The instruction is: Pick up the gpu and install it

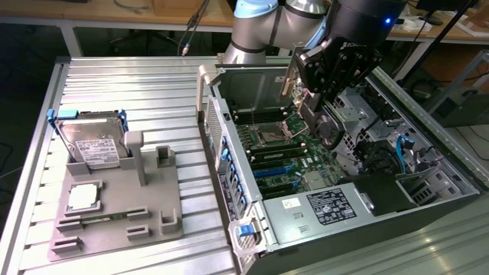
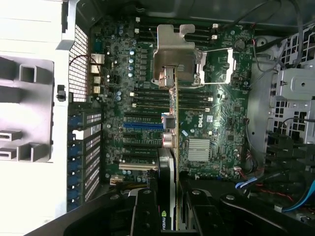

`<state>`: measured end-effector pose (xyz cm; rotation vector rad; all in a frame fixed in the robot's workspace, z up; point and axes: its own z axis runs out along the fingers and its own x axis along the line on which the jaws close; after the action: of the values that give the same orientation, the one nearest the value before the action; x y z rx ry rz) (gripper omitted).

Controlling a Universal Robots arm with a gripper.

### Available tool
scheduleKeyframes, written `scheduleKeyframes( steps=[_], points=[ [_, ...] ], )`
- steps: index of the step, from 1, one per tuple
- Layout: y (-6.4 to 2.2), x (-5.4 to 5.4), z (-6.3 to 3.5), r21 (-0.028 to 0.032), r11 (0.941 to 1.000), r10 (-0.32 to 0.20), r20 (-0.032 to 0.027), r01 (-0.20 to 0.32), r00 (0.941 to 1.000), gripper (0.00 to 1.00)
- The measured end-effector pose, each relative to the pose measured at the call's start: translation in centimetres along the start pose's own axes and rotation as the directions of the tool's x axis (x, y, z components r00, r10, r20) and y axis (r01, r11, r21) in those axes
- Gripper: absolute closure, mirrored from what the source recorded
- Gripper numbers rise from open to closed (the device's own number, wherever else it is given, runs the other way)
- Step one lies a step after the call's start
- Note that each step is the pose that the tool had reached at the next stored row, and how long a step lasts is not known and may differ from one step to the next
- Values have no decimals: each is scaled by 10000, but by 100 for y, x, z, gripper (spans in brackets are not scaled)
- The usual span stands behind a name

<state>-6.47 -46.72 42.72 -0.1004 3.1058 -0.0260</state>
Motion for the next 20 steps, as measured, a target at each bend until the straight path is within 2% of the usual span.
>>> scheduleKeyframes(
  steps=[20],
  points=[
    [0,0,0,-19,9983,-590,11,590,9983,73]
  ],
)
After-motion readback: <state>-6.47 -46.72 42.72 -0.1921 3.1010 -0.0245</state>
